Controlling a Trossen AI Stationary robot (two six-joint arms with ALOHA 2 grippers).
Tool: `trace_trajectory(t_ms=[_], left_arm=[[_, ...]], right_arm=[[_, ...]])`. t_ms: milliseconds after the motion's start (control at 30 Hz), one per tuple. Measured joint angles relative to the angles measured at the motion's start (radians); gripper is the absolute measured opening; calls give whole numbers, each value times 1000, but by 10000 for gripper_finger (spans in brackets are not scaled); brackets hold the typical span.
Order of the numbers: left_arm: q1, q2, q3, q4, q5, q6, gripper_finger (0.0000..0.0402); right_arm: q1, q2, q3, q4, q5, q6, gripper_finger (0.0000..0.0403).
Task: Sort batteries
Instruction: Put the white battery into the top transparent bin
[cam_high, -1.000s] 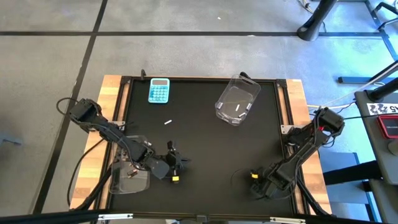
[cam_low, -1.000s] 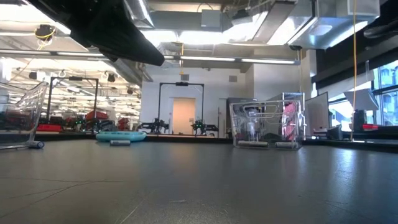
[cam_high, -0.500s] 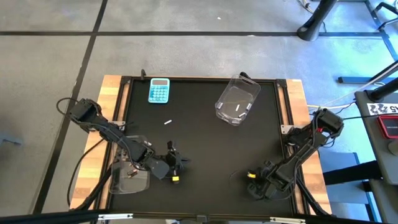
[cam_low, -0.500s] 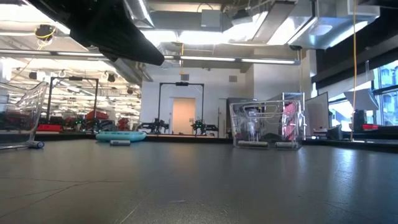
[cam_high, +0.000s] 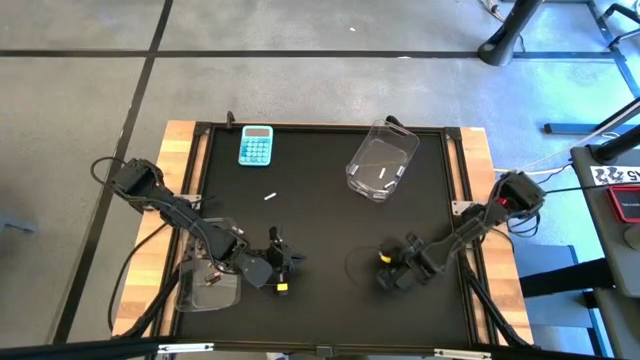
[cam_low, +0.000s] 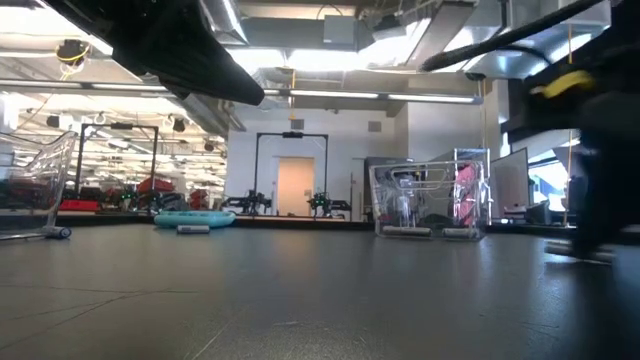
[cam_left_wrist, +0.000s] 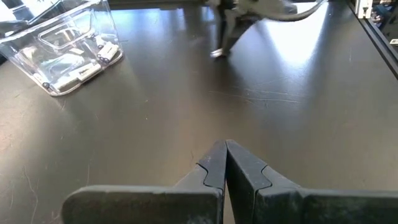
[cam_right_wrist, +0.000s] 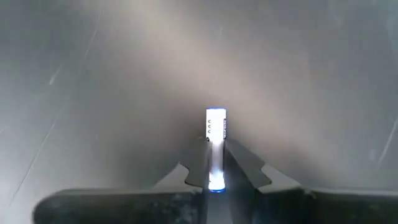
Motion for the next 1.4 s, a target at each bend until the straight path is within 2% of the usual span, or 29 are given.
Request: trace_trajectory(t_ms=[200,400,633,833,933,1133,1267,1400], left_arm=[[0,0,0,0,0,-4,1],[0,0,0,0,0,-14,1],[-1,0,0,-5,0,-20,1],[-12,0,0,-33,0,-47,1],[-17,0,0,-32,0,-44,1],[-18,0,0,-32,0,-40,1],[-18,0,0,-32,0,-42,1],[-18,0,0,-31,0,-44,1]], right_arm=[[-93,0,0,45,-1,-129,66],[-127,0,0,95,3,-195,98],[-72,-2,-14,159,242,-245,173],[47,-2,-153,367,389,-194,203],[76,21,-235,527,410,-192,199],[81,96,-288,633,458,-203,166],[82,146,-288,652,473,-267,117],[83,181,-284,664,480,-265,42]])
